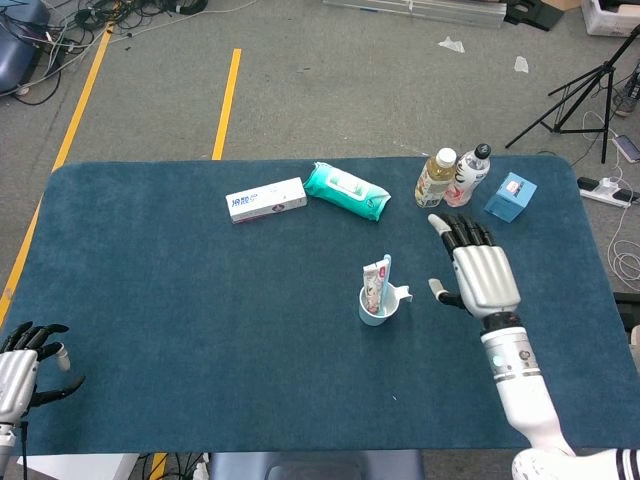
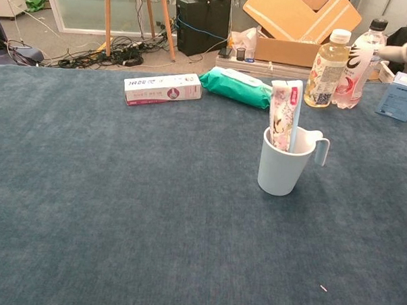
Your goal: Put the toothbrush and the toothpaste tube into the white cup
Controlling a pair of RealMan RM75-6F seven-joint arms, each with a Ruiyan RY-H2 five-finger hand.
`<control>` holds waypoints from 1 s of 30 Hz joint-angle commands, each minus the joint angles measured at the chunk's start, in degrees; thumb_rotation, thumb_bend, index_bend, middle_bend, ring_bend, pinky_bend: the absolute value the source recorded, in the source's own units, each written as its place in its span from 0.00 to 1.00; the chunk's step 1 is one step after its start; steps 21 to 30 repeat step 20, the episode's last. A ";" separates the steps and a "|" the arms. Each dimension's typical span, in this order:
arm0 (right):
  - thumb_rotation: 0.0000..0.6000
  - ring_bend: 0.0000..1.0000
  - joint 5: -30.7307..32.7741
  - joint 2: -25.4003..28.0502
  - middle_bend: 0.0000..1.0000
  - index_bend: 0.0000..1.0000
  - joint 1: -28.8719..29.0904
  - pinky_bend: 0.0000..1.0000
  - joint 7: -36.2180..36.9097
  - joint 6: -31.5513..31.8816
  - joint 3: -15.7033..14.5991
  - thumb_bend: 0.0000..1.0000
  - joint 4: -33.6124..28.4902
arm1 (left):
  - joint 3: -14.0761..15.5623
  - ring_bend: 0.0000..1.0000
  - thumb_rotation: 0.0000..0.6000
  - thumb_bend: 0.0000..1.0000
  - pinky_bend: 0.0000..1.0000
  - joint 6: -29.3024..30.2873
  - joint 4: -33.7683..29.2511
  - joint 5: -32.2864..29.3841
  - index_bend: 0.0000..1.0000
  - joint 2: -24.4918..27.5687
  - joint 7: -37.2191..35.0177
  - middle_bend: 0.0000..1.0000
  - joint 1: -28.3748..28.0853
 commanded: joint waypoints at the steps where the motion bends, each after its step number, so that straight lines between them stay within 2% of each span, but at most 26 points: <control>1: 1.00 0.00 -7.96 4.11 0.08 0.07 -5.84 0.11 1.54 3.24 -5.43 0.22 -0.29 | -0.68 0.21 1.00 0.15 0.12 -0.44 -1.40 0.28 0.63 0.63 1.13 0.27 -1.04; 7: 1.00 0.00 -19.89 6.57 0.07 0.07 -13.96 0.11 5.82 7.13 -12.00 0.22 4.18 | -2.56 0.21 1.00 0.15 0.12 -0.95 -4.25 0.19 0.63 1.34 2.20 0.27 -3.16; 13: 1.00 0.00 -28.69 5.18 0.07 0.07 -21.17 0.11 10.35 11.47 -15.82 0.23 12.26 | -4.29 0.21 1.00 0.15 0.13 -1.59 -5.79 -0.81 0.63 1.78 2.74 0.27 -4.94; 20: 1.00 0.00 -31.92 2.43 0.06 0.07 -26.61 0.11 17.19 13.05 -16.61 0.23 18.24 | -4.09 0.21 1.00 0.15 0.13 -2.37 -6.60 -2.30 0.63 2.03 4.18 0.27 -5.24; 30: 1.00 0.00 -31.92 2.43 0.06 0.07 -26.61 0.11 17.19 13.05 -16.61 0.23 18.24 | -4.09 0.21 1.00 0.15 0.13 -2.37 -6.60 -2.30 0.63 2.03 4.18 0.27 -5.24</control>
